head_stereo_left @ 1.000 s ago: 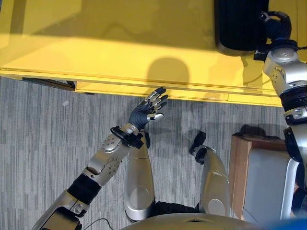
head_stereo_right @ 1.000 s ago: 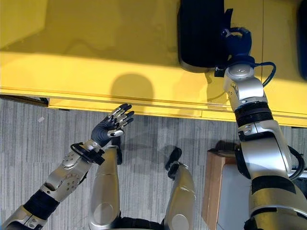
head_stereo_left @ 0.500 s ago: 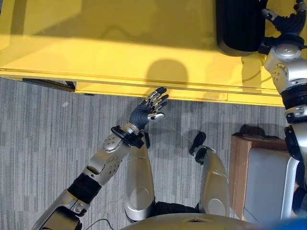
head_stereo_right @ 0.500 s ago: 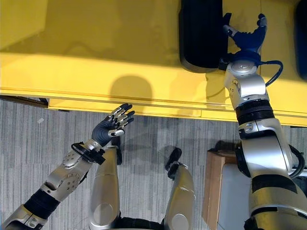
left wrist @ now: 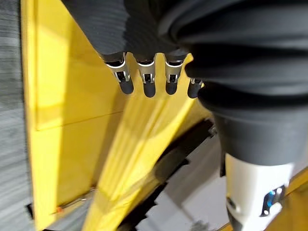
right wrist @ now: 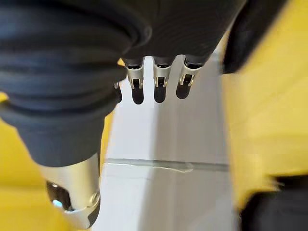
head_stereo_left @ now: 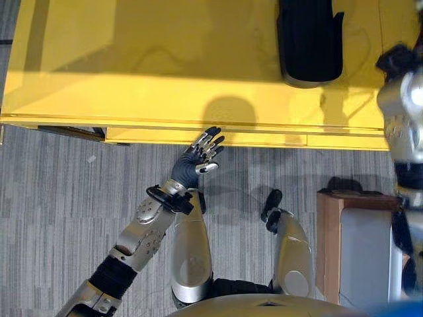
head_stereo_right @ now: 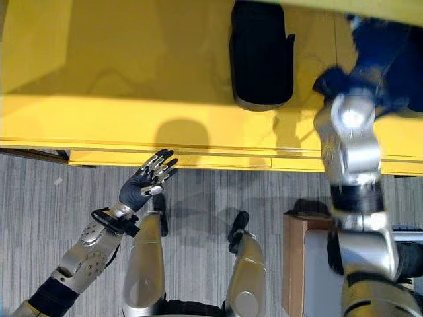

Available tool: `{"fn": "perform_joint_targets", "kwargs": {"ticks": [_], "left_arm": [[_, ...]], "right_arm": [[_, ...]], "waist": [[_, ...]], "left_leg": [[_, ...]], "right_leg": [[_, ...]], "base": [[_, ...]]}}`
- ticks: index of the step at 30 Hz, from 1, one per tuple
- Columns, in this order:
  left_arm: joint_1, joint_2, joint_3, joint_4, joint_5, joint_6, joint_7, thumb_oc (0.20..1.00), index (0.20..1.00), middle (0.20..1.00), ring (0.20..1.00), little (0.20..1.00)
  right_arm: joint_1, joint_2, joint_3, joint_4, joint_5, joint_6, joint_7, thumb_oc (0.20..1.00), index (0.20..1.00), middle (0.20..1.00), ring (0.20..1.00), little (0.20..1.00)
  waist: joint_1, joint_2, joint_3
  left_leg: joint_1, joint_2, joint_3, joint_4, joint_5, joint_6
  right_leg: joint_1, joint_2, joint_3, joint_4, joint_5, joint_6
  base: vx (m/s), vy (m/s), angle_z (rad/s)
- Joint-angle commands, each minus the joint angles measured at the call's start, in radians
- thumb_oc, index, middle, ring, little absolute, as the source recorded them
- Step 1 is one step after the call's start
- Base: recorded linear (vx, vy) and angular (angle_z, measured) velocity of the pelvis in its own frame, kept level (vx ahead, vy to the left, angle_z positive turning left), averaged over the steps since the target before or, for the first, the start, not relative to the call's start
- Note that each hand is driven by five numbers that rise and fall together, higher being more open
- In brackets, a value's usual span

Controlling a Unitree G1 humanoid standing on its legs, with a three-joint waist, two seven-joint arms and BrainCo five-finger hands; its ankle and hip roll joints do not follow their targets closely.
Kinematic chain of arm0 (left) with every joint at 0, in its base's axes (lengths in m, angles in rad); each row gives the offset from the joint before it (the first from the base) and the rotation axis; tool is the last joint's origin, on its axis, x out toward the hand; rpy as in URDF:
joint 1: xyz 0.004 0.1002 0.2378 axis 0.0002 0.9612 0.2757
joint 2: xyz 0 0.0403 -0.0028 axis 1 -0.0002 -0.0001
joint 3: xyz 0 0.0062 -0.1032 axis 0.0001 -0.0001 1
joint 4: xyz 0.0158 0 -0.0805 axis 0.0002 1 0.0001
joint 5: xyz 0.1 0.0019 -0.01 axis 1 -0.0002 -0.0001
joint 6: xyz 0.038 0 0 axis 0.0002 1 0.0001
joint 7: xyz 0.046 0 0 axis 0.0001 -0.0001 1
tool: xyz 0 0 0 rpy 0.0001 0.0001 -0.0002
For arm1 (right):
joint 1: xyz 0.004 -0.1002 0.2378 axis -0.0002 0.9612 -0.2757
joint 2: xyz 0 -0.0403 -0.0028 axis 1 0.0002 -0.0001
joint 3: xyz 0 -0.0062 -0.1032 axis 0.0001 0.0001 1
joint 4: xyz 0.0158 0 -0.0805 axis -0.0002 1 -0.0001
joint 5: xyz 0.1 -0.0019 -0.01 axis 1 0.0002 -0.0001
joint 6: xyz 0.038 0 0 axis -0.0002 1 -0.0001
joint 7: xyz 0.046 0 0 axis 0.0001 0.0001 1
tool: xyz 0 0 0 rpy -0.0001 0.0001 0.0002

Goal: Move parts from the plastic box to the shelf.

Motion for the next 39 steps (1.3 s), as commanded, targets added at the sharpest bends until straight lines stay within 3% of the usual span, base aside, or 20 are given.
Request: {"fn": "perform_joint_targets", "kwargs": {"ticks": [1, 4, 5, 8, 11, 16, 23, 27, 28, 32, 33, 34, 35, 36, 38, 39], "left_arm": [[0.02, -0.042, 0.017, -0.095, 0.056, -0.087, -0.015, 1.0, 1.0, 1.0, 1.0, 1.0], [0.043, -0.07, 0.033, -0.092, 0.054, -0.099, 0.006, 1.0, 1.0, 1.0, 1.0, 1.0], [0.081, -0.086, 0.058, -0.081, 0.125, -0.139, 0.036, 1.0, 1.0, 1.0, 1.0, 1.0], [0.127, -0.084, 0.084, -0.073, 0.177, -0.17, 0.005, 1.0, 1.0, 1.0, 1.0, 1.0], [0.17, -0.072, 0.095, -0.074, 0.144, -0.175, -0.048, 1.0, 1.0, 1.0, 1.0, 1.0], [0.25, -0.048, 0.077, -0.052, 0.122, -0.171, -0.093, 1.0, 1.0, 1.0, 1.0, 1.0], [0.264, -0.015, 0.061, -0.037, 0.155, -0.15, -0.089, 1.0, 1.0, 1.0, 1.0, 1.0], [0.248, -0.016, 0.055, -0.032, 0.036, -0.128, -0.109, 1.0, 1.0, 1.0, 1.0, 1.0], [0.25, -0.025, 0.058, -0.033, 0.0, -0.119, -0.127, 1.0, 1.0, 1.0, 1.0, 1.0], [0.216, -0.021, 0.031, -0.034, 0.081, -0.11, -0.117, 1.0, 1.0, 1.0, 1.0, 1.0], [0.216, -0.023, 0.025, -0.033, 0.096, -0.106, -0.097, 1.0, 1.0, 1.0, 1.0, 1.0], [0.216, -0.023, 0.025, -0.034, 0.096, -0.106, -0.096, 1.0, 1.0, 1.0, 1.0, 1.0], [0.232, -0.028, 0.025, -0.032, 0.12, -0.135, -0.031, 1.0, 1.0, 1.0, 1.0, 1.0], [0.233, -0.024, 0.024, -0.029, 0.139, -0.155, 0.006, 1.0, 1.0, 1.0, 1.0, 1.0], [0.232, -0.018, 0.024, -0.022, 0.14, -0.156, 0.01, 1.0, 1.0, 1.0, 1.0, 1.0], [0.24, -0.012, 0.032, -0.011, 0.152, -0.162, 0.005, 1.0, 1.0, 1.0, 1.0, 1.0]], "right_arm": [[0.021, -0.02, -0.018, -0.03, -0.005, -0.107, 0.124, 1.0, 1.0, 1.0, 1.0, 1.0], [0.15, 0.031, -0.007, -0.096, 0.011, -0.143, 0.165, 1.0, 1.0, 1.0, 1.0, 1.0], [0.305, 0.068, 0.002, -0.139, 0.05, -0.156, 0.224, 1.0, 1.0, 1.0, 1.0, 1.0], [0.454, 0.099, 0.012, -0.144, 0.188, -0.103, 0.31, 1.0, 1.0, 1.0, 1.0, 1.0], [0.551, 0.107, 0.029, -0.134, 0.189, -0.107, 0.38, 1.0, 1.0, 1.0, 1.0, 1.0], [0.685, 0.119, 0.117, -0.108, 0.197, -0.009, 0.487, 1.0, 1.0, 1.0, 1.0, 1.0], [0.696, 0.122, 0.159, -0.073, 0.2, 0.012, 0.484, 1.0, 1.0, 1.0, 1.0, 1.0], [0.692, 0.129, 0.162, -0.047, 0.219, 0.003, 0.444, 1.0, 1.0, 1.0, 1.0, 1.0], [0.694, 0.137, 0.155, -0.044, 0.225, -0.008, 0.424, 1.0, 1.0, 1.0, 1.0, 1.0], [0.676, 0.149, 0.133, -0.024, 0.26, -0.026, 0.366, 1.0, 1.0, 1.0, 1.0, 1.0], [0.672, 0.151, 0.129, -0.014, 0.276, -0.025, 0.354, 1.0, 1.0, 1.0, 1.0, 1.0], [0.672, 0.15, 0.129, -0.014, 0.277, -0.025, 0.354, 1.0, 1.0, 1.0, 1.0, 1.0], [0.65, 0.155, 0.131, 0.002, 0.266, 0.005, 0.374, 1.0, 1.0, 1.0, 1.0, 1.0], [0.637, 0.147, 0.135, 0.01, 0.272, 0.012, 0.383, 1.0, 1.0, 1.0, 1.0, 1.0], [0.636, 0.142, 0.131, 0.019, 0.273, -0.001, 0.378, 1.0, 1.0, 1.0, 1.0, 1.0], [0.64, 0.136, 0.124, 0.023, 0.273, -0.009, 0.381, 1.0, 1.0, 1.0, 1.0, 1.0]], "waist": [[-0.036, 0.026, -0.035], [-0.058, 0.029, -0.043], [-0.085, 0.031, -0.081], [-0.11, 0.027, -0.128], [-0.124, 0.022, -0.172], [-0.154, 0.005, -0.273], [-0.162, -0.01, -0.31], [-0.162, -0.024, -0.305], [-0.161, -0.034, -0.303], [-0.164, -0.09, -0.284], [-0.164, -0.097, -0.279], [-0.163, -0.097, -0.277], [-0.151, -0.102, -0.27], [-0.138, -0.096, -0.274], [-0.128, -0.082, -0.282], [-0.114, -0.066, -0.284]], "left_leg": [[0.122, -0.073, 0.022, -0.2, 0.066, 0.039], [0.178, -0.07, 0.036, -0.245, 0.078, 0.037], [0.228, -0.068, 0.055, -0.297, 0.094, 0.033], [0.284, -0.067, 0.077, -0.346, 0.109, 0.029], [0.317, -0.066, 0.092, -0.379, 0.119, 0.028], [0.409, -0.071, 0.139, -0.422, 0.117, 0.037], [0.464, -0.08, 0.175, -0.425, 0.08, 0.058], [0.473, -0.081, 0.2, -0.399, 0.056, 0.07], [0.473, -0.08, 0.215, -0.389, 0.047, 0.074], [0.46, -0.072, 0.258, -0.357, 0.016, 0.085], [0.478, -0.064, 0.271, -0.353, -0.011, 0.076], [0.479, -0.064, 0.271, -0.352, -0.012, 0.076], [0.508, -0.038, 0.351, -0.353, -0.007, 0.067], [0.507, -0.02, 0.391, -0.353, 0.003, 0.074], [0.481, -0.013, 0.383, -0.357, 0.015, 0.093], [0.454, -0.002, 0.367, -0.35, 0.028, 0.1]], "right_leg": [[0.021, 0.141, -0.007, 0.158, -0.157, -0.081], [0.074, 0.139, 0.007, 0.097, -0.137, -0.073], [0.12, 0.135, 0.024, 0.026, -0.113, -0.06], [0.175, 0.13, 0.043, -0.048, -0.086, -0.048], [0.213, 0.129, 0.052, -0.108, -0.06, -0.035], [0.294, 0.095, 0.068, -0.22, 0.014, 0.007], [0.333, 0.076, 0.077, -0.265, 0.051, 0.04], [0.344, 0.061, 0.065, -0.279, 0.071, 0.054], [0.346, 0.057, 0.059, -0.289, 0.083, 0.062], [0.316, 0.054, 0.031, -0.323, 0.148, 0.086], [0.313, 0.052, -0.011, -0.32, 0.154, 0.101], [0.315, 0.052, -0.01, -0.32, 0.154, 0.102], [0.298, 0.035, -0.126, -0.266, 0.163, 0.096], [0.301, 0.008, -0.181, -0.188, 0.151, 0.076], [0.298, -0.016, -0.167, -0.073, 0.119, 0.051], [0.313, -0.025, -0.159, -0.01, 0.071, 0.021]], "base": [[0.02, 0.138, -0.09], [0.05, 0.152, -0.21], [0.11, 0.221, -0.18], [0.1, 0.19, -0.1], [0.06, 0.136, -0.09], [0.11, 0.195, -0.1], [0.03, 0.126, -0.07], [-0.01, 0.085, -0.01], [-0.01, 0.062, -0.08], [-0.1, -0.018, -0.12], [-0.04, -0.003, -0.21], [-0.09, 0.022, -0.43], [-0.24, 0.017, -0.6], [-0.31, 0.018, -2.29], [-0.19, -0.025, -2.57], [-0.1, -0.091, -0.45]]}}
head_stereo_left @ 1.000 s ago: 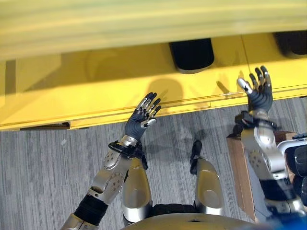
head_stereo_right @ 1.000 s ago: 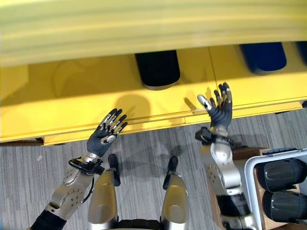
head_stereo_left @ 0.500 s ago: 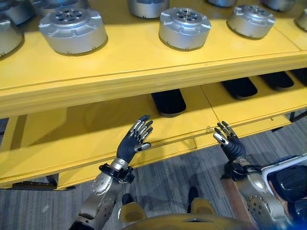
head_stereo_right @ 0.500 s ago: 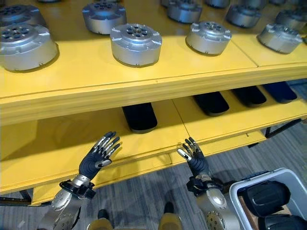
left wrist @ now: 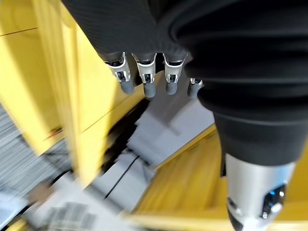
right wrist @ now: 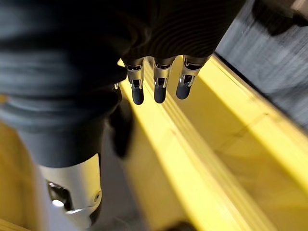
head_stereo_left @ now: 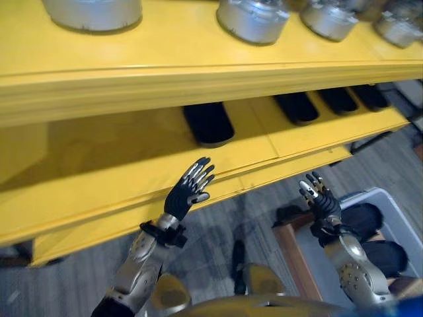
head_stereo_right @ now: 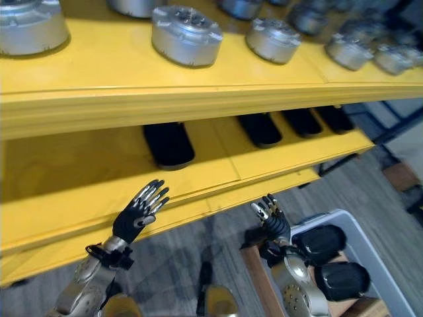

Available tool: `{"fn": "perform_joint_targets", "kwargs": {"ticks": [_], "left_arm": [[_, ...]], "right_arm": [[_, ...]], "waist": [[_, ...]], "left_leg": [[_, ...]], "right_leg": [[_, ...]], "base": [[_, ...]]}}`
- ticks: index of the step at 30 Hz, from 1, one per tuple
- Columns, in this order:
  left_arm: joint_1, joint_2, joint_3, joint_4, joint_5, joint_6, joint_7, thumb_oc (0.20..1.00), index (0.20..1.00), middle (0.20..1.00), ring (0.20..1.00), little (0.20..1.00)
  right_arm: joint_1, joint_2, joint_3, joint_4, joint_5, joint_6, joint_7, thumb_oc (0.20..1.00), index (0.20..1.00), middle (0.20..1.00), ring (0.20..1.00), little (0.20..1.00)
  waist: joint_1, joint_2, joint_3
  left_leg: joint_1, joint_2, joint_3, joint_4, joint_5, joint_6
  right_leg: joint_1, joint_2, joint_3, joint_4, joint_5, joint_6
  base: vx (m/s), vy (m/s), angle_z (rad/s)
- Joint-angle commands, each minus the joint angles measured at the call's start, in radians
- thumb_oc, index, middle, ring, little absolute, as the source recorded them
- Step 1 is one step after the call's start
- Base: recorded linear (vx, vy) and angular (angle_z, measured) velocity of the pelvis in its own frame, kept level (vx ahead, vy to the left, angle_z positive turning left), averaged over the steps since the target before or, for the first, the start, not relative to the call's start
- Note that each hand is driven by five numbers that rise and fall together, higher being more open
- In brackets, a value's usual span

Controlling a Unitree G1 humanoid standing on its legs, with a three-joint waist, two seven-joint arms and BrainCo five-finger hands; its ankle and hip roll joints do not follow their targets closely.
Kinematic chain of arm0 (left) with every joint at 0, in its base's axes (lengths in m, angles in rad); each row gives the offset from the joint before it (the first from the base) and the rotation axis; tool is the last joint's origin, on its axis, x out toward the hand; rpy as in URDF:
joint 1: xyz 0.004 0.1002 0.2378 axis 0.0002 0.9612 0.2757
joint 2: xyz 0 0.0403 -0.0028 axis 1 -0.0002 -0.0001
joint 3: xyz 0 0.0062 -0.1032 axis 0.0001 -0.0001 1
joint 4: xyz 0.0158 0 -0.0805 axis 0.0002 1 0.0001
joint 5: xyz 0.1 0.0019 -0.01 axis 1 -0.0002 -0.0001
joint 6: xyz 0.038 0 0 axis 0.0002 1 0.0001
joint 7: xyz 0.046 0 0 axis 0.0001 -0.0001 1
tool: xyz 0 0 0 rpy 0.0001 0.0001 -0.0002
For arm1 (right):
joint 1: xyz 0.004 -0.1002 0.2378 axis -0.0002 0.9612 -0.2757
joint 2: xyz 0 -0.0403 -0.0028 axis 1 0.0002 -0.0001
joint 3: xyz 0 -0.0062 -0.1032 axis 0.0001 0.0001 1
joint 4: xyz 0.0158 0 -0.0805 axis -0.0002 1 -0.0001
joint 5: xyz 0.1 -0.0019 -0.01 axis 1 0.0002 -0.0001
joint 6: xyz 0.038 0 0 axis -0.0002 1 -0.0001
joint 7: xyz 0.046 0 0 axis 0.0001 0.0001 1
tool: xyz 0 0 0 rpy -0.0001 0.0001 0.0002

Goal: Move parts from the plastic box to the shelf.

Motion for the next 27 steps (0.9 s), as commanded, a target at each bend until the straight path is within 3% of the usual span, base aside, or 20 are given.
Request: {"fn": "perform_joint_targets", "kwargs": {"ticks": [1, 3, 8, 14, 21, 27], "left_arm": [[0.099, 0.04, 0.049, -0.114, 0.037, -0.085, 0.007, 1.0, 1.0, 1.0, 1.0, 1.0], [0.119, 0.044, 0.072, -0.104, 0.011, -0.096, 0.004, 1.0, 1.0, 1.0, 1.0, 1.0], [0.16, 0.046, 0.128, -0.087, 0.018, -0.035, -0.077, 1.0, 1.0, 1.0, 1.0, 1.0], [0.201, 0.047, 0.137, -0.078, 0.039, -0.006, -0.152, 1.0, 1.0, 1.0, 1.0, 1.0], [0.109, 0.008, 0.051, -0.024, 0.032, -0.025, -0.167, 1.0, 1.0, 1.0, 1.0, 1.0], [0.049, -0.022, 0.015, -0.005, -0.034, -0.079, -0.077, 1.0, 1.0, 1.0, 1.0, 1.0]], "right_arm": [[0.004, -0.033, -0.036, -0.026, 0.008, -0.041, 0.011, 1.0, 1.0, 1.0, 1.0, 1.0], [-0.003, -0.049, -0.036, -0.046, -0.011, -0.035, 0.011, 1.0, 1.0, 1.0, 1.0, 1.0], [0.013, -0.078, -0.054, -0.067, -0.035, -0.033, -0.022, 1.0, 1.0, 1.0, 1.0, 1.0], [0.026, -0.113, -0.12, -0.05, -0.045, -0.049, -0.072, 1.0, 1.0, 1.0, 1.0, 1.0], [0.01, -0.119, -0.171, -0.021, -0.083, -0.109, -0.237, 1.0, 1.0, 1.0, 1.0, 1.0], [-0.002, -0.123, -0.181, 0.011, -0.146, -0.132, -0.228, 1.0, 1.0, 1.0, 1.0, 1.0]], "waist": [[0.067, 0.029, -0.05], [0.082, 0.025, -0.049], [0.084, 0.017, -0.053], [0.057, 0.041, -0.039], [-0.025, 0.073, -0.035], [-0.069, 0.095, -0.027]], "left_leg": [[0.121, -0.034, 0.039, -0.289, 0.201, 0.015], [0.075, -0.003, 0.051, -0.259, 0.227, -0.014], [0.055, 0.049, 0.085, -0.268, 0.299, -0.07], [0.082, 0.057, 0.099, -0.312, 0.33, -0.087], [0.114, 0.092, 0.142, -0.328, 0.353, -0.118], [0.127, 0.137, 0.16, -0.338, 0.39, -0.149]], "right_leg": [[0.167, -0.101, -0.031, 0.085, -0.143, 0.006], [0.24, -0.069, -0.045, 0.009, -0.21, -0.002], [0.315, -0.016, -0.072, -0.118, -0.233, 0.004], [0.275, -0.004, -0.069, -0.071, -0.265, -0.019], [0.189, 0.021, -0.023, 0.003, -0.291, -0.056], [0.123, 0.041, -0.005, 0.065, -0.316, -0.08]], "base": [[-0.11, -0.155, 0.14], [-0.05, -0.232, -0.22], [-0.01, -0.276, -0.63], [-0.03, -0.105, -0.33], [0.0, -0.179, -0.33], [0.02, -0.221, -0.29]]}}
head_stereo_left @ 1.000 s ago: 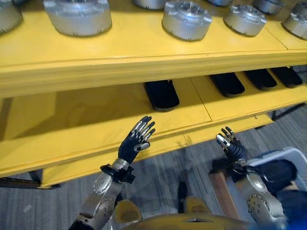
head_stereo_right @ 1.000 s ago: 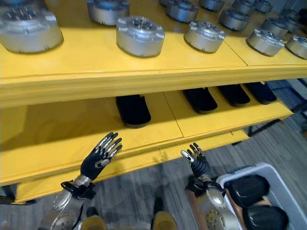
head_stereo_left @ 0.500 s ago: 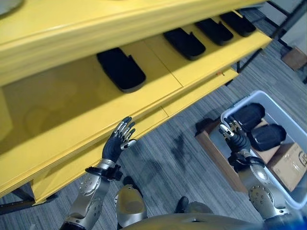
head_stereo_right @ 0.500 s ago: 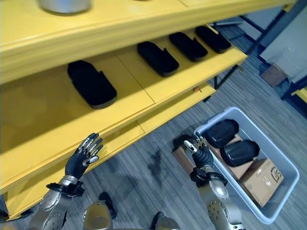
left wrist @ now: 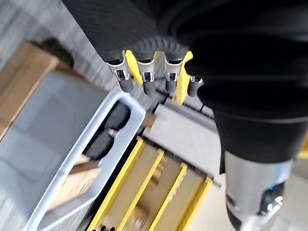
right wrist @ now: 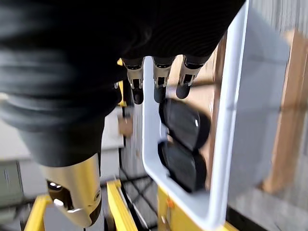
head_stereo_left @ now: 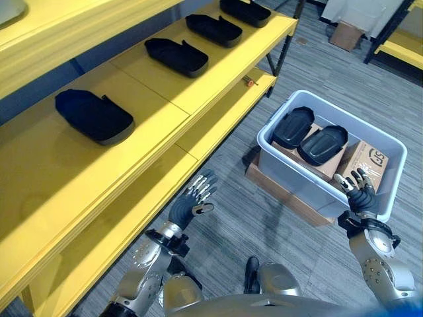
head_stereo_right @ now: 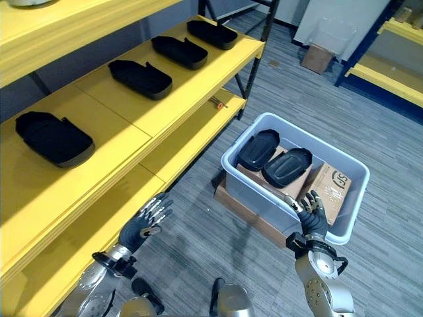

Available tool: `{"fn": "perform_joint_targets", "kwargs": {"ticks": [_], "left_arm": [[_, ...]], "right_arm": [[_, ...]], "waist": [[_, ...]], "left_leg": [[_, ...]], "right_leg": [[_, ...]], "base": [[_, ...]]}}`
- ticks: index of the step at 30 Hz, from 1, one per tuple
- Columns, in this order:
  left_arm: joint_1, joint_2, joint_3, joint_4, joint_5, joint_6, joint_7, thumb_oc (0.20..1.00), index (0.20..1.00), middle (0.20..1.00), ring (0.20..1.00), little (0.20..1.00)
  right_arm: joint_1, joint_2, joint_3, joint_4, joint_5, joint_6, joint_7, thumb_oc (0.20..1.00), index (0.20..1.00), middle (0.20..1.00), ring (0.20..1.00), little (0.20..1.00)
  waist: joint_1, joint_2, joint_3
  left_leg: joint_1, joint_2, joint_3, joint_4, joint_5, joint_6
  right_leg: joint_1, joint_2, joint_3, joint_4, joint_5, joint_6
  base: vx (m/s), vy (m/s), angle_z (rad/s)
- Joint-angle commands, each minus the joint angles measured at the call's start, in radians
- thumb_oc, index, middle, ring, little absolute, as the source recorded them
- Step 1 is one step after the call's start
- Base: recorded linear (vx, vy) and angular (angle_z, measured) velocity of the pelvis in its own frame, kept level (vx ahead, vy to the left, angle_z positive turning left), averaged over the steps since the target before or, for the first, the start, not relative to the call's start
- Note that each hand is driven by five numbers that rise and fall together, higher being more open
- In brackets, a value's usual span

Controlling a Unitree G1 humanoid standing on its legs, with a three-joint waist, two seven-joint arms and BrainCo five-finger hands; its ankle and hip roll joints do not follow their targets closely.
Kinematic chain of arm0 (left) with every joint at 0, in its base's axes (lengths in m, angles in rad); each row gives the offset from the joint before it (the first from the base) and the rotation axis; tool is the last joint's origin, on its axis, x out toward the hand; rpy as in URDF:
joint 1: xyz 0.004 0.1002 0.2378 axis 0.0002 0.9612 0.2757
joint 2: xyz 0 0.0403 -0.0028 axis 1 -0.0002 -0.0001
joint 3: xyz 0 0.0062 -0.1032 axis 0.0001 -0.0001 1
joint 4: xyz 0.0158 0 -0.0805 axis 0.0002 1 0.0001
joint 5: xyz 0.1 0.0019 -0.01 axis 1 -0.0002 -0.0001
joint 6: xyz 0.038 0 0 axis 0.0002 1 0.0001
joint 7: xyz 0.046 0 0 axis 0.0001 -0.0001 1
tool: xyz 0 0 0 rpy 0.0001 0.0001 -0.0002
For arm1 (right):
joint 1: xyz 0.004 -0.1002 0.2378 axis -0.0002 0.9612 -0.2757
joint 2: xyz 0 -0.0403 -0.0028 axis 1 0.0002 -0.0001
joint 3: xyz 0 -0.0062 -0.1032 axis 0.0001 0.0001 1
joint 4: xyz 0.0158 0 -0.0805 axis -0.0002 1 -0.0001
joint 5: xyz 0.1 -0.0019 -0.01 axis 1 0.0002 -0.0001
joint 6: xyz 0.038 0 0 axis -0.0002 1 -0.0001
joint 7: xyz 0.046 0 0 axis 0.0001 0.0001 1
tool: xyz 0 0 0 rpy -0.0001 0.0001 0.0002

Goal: Move parts from the plastic box to the shelf.

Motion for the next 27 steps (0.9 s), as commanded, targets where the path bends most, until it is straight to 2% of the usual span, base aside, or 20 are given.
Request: {"fn": "perform_joint_targets", "kwargs": {"ticks": [1, 4, 5, 8, 9, 10, 11, 12, 15, 19, 20, 23, 27], "left_arm": [[-0.016, -0.016, 0.014, -0.029, -0.071, -0.095, 0.06, 1.0, 1.0, 1.0, 1.0, 1.0], [-0.026, -0.028, 0.024, -0.031, -0.096, -0.109, 0.086, 1.0, 1.0, 1.0, 1.0, 1.0], [-0.027, -0.029, 0.034, -0.042, -0.094, -0.113, 0.104, 1.0, 1.0, 1.0, 1.0, 1.0], [-0.024, -0.028, 0.05, -0.054, -0.07, -0.126, 0.137, 1.0, 1.0, 1.0, 1.0, 1.0], [-0.021, -0.026, 0.062, -0.061, -0.059, -0.133, 0.166, 1.0, 1.0, 1.0, 1.0, 1.0], [-0.011, -0.03, 0.071, -0.065, -0.053, -0.143, 0.195, 1.0, 1.0, 1.0, 1.0, 1.0], [0.016, -0.046, 0.096, -0.077, -0.061, -0.118, 0.203, 1.0, 1.0, 1.0, 1.0, 1.0], [0.032, -0.05, 0.113, -0.072, -0.06, -0.105, 0.172, 1.0, 1.0, 1.0, 1.0, 1.0], [0.049, -0.049, 0.12, -0.072, -0.04, -0.097, 0.15, 1.0, 1.0, 1.0, 1.0, 1.0], [0.046, -0.039, 0.115, -0.068, 0.0, -0.083, 0.155, 1.0, 1.0, 1.0, 1.0, 1.0], [0.048, -0.033, 0.112, -0.072, 0.017, -0.077, 0.142, 1.0, 1.0, 1.0, 1.0, 1.0], [0.051, -0.028, 0.122, -0.076, 0.045, -0.081, 0.157, 1.0, 1.0, 1.0, 1.0, 1.0], [0.04, -0.022, 0.13, -0.061, 0.121, -0.074, 0.172, 1.0, 1.0, 1.0, 1.0, 1.0]], "right_arm": [[-0.055, -0.013, -0.058, -0.018, -0.078, -0.064, 0.0, 1.0, 1.0, 1.0, 1.0, 1.0], [-0.061, -0.012, -0.051, 0.005, -0.078, -0.05, 0.03, 1.0, 1.0, 1.0, 1.0, 1.0], [-0.062, -0.016, -0.044, 0.011, -0.08, -0.05, 0.048, 1.0, 1.0, 1.0, 1.0, 1.0], [-0.072, -0.023, -0.023, 0.035, -0.064, -0.01, 0.099, 1.0, 1.0, 1.0, 1.0, 1.0], [-0.078, -0.019, -0.009, 0.055, -0.062, -0.008, 0.119, 1.0, 1.0, 1.0, 1.0, 1.0], [-0.085, -0.018, 0.009, 0.069, -0.062, -0.001, 0.14, 1.0, 1.0, 1.0, 1.0, 1.0], [-0.083, 0.001, 0.029, 0.08, -0.069, 0.022, 0.155, 1.0, 1.0, 1.0, 1.0, 1.0], [-0.06, 0.02, 0.03, 0.063, -0.083, 0.037, 0.152, 1.0, 1.0, 1.0, 1.0, 1.0], [-0.027, 0.046, 0.038, 0.043, -0.093, 0.049, 0.148, 1.0, 1.0, 1.0, 1.0, 1.0], [0.0, 0.061, 0.056, 0.034, -0.103, 0.085, 0.18, 1.0, 1.0, 1.0, 1.0, 1.0], [0.002, 0.06, 0.074, 0.036, -0.103, 0.056, 0.177, 1.0, 1.0, 1.0, 1.0, 1.0], [-0.019, 0.056, 0.091, 0.048, -0.064, 0.059, 0.215, 1.0, 1.0, 1.0, 1.0, 1.0], [-0.024, 0.063, 0.095, 0.048, -0.016, 0.051, 0.227, 1.0, 1.0, 1.0, 1.0, 1.0]], "waist": [[0.002, -0.006, 0.017], [0.0, -0.001, 0.014], [0.0, 0.001, 0.013], [0.001, -0.002, 0.001], [0.015, 0.002, -0.005], [0.034, 0.003, -0.013], [0.062, 0.004, -0.027], [0.059, 0.007, -0.04], [0.057, 0.015, -0.052], [0.063, 0.02, -0.06], [0.084, 0.019, -0.062], [0.117, 0.006, -0.059], [0.119, 0.004, -0.073]], "left_leg": [[0.021, 0.078, -0.092, -0.013, 0.013, -0.065], [0.018, 0.096, -0.15, -0.008, 0.049, -0.085], [0.017, 0.105, -0.183, -0.007, 0.078, -0.096], [0.031, 0.078, -0.267, -0.036, 0.068, -0.088], [0.015, 0.061, -0.335, -0.032, 0.065, -0.069], [-0.003, 0.014, -0.436, -0.023, 0.041, -0.055], [-0.047, -0.11, -0.547, 0.052, -0.029, -0.01], [-0.048, -0.184, -0.543, 0.051, -0.078, 0.011], [-0.042, -0.244, -0.532, 0.001, -0.114, 0.03], [-0.06, -0.264, -0.536, -0.06, -0.082, 0.027], [-0.101, -0.268, -0.583, -0.087, -0.041, 0.02], [-0.138, -0.286, -0.654, -0.075, -0.026, 0.023], [-0.112, -0.284, -0.628, -0.089, -0.036, 0.035]], "right_leg": [[-0.008, -0.034, -0.025, 0.054, 0.022, 0.021], [-0.027, -0.012, 0.006, 0.058, 0.016, 0.008], [-0.036, -0.001, 0.022, 0.051, 0.017, 0.001], [-0.06, 0.006, 0.069, 0.045, 0.023, 0.004], [-0.075, 0.024, 0.094, 0.031, 0.043, -0.007], [-0.072, 0.036, 0.133, 0.005, 0.052, -0.008], [-0.037, 0.057, 0.193, -0.087, 0.09, -0.014], [-0.017, 0.063, 0.209, -0.14, 0.122, -0.003], [0.002, 0.069, 0.222, -0.178, 0.147, 0.014], [0.031, 0.08, 0.231, -0.202, 0.148, 0.023], [0.061, 0.091, 0.258, -0.217, 0.144, 0.02], [0.104, 0.097, 0.293, -0.233, 0.136, 0.015], [0.113, 0.091, 0.286, -0.232, 0.13, 0.018]], "base": [[0.07, -0.268, -0.18], [0.06, -0.252, -0.4], [0.05, -0.23, -0.65], [0.03, -0.167, -0.7], [0.05, -0.174, -0.89], [0.17, -0.302, -1.46], [0.25, -0.253, -2.08], [0.23, -0.216, -1.92], [0.11, -0.015, -0.2], [0.12, 0.019, 0.23], [0.16, 0.026, -0.09], [0.16, 0.073, -0.44], [0.09, 0.145, -0.56]]}}
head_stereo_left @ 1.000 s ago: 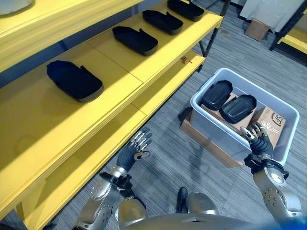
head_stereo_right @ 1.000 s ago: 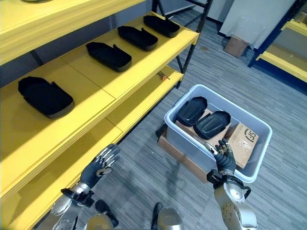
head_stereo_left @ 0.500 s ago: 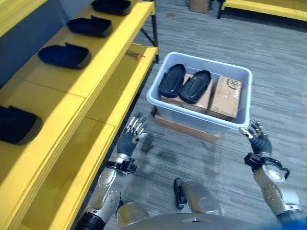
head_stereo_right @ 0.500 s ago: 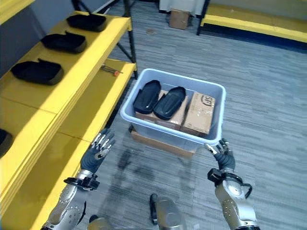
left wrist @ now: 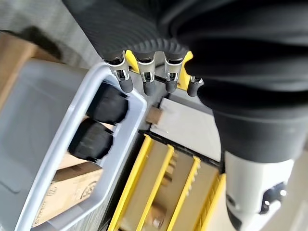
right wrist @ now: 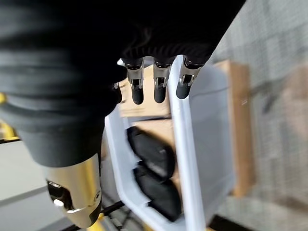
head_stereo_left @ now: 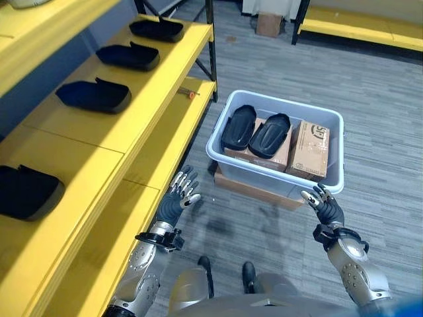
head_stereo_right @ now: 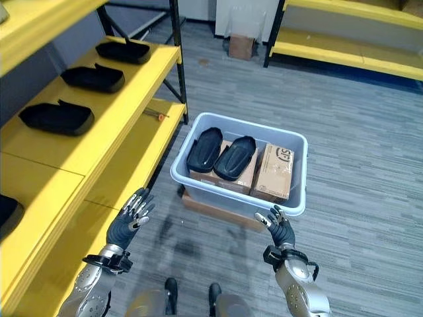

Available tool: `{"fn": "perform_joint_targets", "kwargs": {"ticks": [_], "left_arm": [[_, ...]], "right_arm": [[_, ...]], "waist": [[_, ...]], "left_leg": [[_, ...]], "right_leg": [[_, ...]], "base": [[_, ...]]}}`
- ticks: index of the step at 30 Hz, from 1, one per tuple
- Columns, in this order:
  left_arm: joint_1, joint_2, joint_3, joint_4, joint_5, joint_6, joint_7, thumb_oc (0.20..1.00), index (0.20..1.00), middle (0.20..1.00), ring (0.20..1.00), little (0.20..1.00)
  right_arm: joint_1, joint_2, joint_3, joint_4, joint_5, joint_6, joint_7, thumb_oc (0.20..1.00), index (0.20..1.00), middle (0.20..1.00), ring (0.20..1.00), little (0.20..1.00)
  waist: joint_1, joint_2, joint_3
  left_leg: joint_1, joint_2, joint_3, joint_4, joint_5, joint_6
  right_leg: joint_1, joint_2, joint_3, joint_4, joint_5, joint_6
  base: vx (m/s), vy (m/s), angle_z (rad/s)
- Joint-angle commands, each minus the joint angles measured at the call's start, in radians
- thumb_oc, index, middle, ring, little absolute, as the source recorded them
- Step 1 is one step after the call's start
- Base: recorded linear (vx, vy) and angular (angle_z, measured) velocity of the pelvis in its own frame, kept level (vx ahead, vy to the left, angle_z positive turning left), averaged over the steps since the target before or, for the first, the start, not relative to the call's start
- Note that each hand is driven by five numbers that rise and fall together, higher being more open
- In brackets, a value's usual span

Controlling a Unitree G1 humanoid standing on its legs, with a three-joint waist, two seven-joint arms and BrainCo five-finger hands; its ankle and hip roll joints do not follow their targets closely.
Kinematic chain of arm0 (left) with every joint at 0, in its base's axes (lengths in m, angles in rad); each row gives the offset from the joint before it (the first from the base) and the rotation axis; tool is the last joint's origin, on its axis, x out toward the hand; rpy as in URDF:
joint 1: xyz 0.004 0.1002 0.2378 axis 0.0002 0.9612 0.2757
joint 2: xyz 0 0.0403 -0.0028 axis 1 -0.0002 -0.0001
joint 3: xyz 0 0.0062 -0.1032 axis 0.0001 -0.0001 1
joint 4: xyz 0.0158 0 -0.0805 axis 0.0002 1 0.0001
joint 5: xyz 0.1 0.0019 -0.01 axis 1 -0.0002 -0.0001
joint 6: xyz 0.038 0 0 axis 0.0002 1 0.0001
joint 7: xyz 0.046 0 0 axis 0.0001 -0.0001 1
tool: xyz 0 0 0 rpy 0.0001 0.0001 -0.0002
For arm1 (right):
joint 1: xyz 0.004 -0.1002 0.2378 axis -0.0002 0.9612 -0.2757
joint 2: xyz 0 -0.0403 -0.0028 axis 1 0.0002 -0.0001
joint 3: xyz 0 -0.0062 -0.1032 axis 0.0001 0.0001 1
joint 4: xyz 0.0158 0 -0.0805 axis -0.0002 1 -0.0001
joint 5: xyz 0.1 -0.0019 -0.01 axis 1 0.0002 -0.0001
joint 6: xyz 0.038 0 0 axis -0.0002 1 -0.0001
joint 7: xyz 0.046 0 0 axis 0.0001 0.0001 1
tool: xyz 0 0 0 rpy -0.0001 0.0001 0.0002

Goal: Move parts from the plastic box to the shelf.

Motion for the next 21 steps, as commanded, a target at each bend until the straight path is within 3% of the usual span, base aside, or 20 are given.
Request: {"fn": "perform_joint_targets", "kwargs": {"ticks": [1, 6, 12, 13, 15, 17, 18, 19, 20, 21], "left_arm": [[-0.014, 0.01, 0.037, -0.042, 0.086, -0.03, -0.003, 1.0, 1.0, 1.0, 1.0, 1.0], [-0.034, 0.029, 0.015, 0.012, 0.197, 0.037, 0.033, 1.0, 1.0, 1.0, 1.0, 1.0], [-0.062, 0.023, -0.053, 0.069, 0.207, 0.101, 0.041, 1.0, 1.0, 1.0, 1.0, 1.0], [-0.073, 0.019, -0.065, 0.078, 0.218, 0.113, 0.047, 1.0, 1.0, 1.0, 1.0, 1.0], [-0.086, 0.023, -0.077, 0.095, 0.232, 0.135, 0.05, 1.0, 1.0, 1.0, 1.0, 1.0], [-0.08, 0.031, -0.078, 0.096, 0.247, 0.2, 0.035, 1.0, 1.0, 1.0, 1.0, 1.0], [-0.073, 0.04, -0.081, 0.114, 0.265, 0.202, 0.052, 1.0, 1.0, 1.0, 1.0, 1.0], [-0.058, 0.048, -0.071, 0.115, 0.253, 0.205, 0.069, 1.0, 1.0, 1.0, 1.0, 1.0], [-0.043, 0.052, -0.063, 0.125, 0.234, 0.187, 0.088, 1.0, 1.0, 1.0, 1.0, 1.0], [-0.031, 0.059, -0.049, 0.129, 0.235, 0.2, 0.12, 1.0, 1.0, 1.0, 1.0, 1.0]], "right_arm": [[0.002, -0.022, -0.018, -0.06, 0.056, -0.056, 0.024, 1.0, 1.0, 1.0, 1.0, 1.0], [0.022, 0.002, -0.006, -0.083, 0.079, -0.055, 0.04, 1.0, 1.0, 1.0, 1.0, 1.0], [-0.069, 0.042, 0.038, -0.066, 0.128, -0.052, -0.015, 1.0, 1.0, 1.0, 1.0, 1.0], [-0.094, 0.053, 0.048, -0.057, 0.193, -0.006, 0.012, 1.0, 1.0, 1.0, 1.0, 1.0], [-0.105, 0.062, 0.066, -0.071, 0.198, -0.021, 0.089, 1.0, 1.0, 1.0, 1.0, 1.0], [-0.087, 0.047, 0.062, -0.128, 0.205, -0.007, 0.099, 1.0, 1.0, 1.0, 1.0, 1.0], [-0.085, 0.036, 0.068, -0.137, 0.223, 0.009, 0.107, 1.0, 1.0, 1.0, 1.0, 1.0], [-0.087, 0.036, 0.075, -0.136, 0.228, 0.013, 0.098, 1.0, 1.0, 1.0, 1.0, 1.0], [-0.094, 0.049, 0.086, -0.111, 0.204, 0.004, 0.11, 1.0, 1.0, 1.0, 1.0, 1.0], [-0.108, 0.065, 0.096, -0.084, 0.177, -0.027, 0.146, 1.0, 1.0, 1.0, 1.0, 1.0]], "waist": [[-0.02, 0.008, -0.012], [-0.044, 0.01, -0.043], [-0.043, 0.0, -0.062], [-0.04, -0.004, -0.063], [-0.036, -0.01, -0.06], [-0.037, -0.015, -0.053], [-0.036, -0.011, -0.033], [-0.028, -0.004, -0.017], [-0.015, 0.001, -0.001], [-0.003, -0.003, 0.012]], "left_leg": [[0.024, 0.028, 0.039, -0.224, 0.131, -0.019], [0.103, 0.008, 0.063, -0.277, 0.104, 0.009], [0.165, -0.015, 0.1, -0.284, 0.058, 0.045], [0.175, -0.017, 0.117, -0.284, 0.049, 0.053], [0.185, -0.018, 0.137, -0.284, 0.042, 0.064], [0.189, -0.031, 0.153, -0.284, 0.033, 0.08], [0.205, -0.03, 0.182, -0.284, 0.025, 0.092], [0.218, -0.017, 0.211, -0.284, 0.023, 0.09], [0.239, -0.005, 0.239, -0.284, 0.018, 0.086], [0.28, 0.006, 0.262, -0.284, -0.006, 0.065]], "right_leg": [[0.018, 0.003, -0.119, -0.014, 0.043, 0.075], [0.003, 0.002, -0.113, -0.005, 0.054, 0.092], [-0.022, 0.006, -0.143, 0.061, 0.048, 0.108], [-0.028, 0.003, -0.158, 0.086, 0.055, 0.114], [-0.04, 0.0, -0.179, 0.127, 0.068, 0.123], [-0.059, 0.0, -0.205, 0.189, 0.086, 0.135], [-0.121, -0.014, -0.26, 0.336, 0.132, 0.171], [-0.152, -0.047, -0.308, 0.404, 0.141, 0.186], [-0.169, -0.115, -0.364, 0.408, 0.176, 0.198], [-0.141, -0.184, -0.411, 0.279, 0.201, 0.221]], "base": [[0.09, 0.168, -0.11], [0.1, 0.159, -0.29], [0.11, 0.153, -0.21], [0.08, 0.122, -0.27], [0.06, 0.106, -0.34], [-0.01, 0.122, -0.42], [-0.05, 0.128, -0.6], [-0.06, 0.085, -1.29], [0.1, -0.113, -1.35], [0.16, -0.233, -1.13]]}}
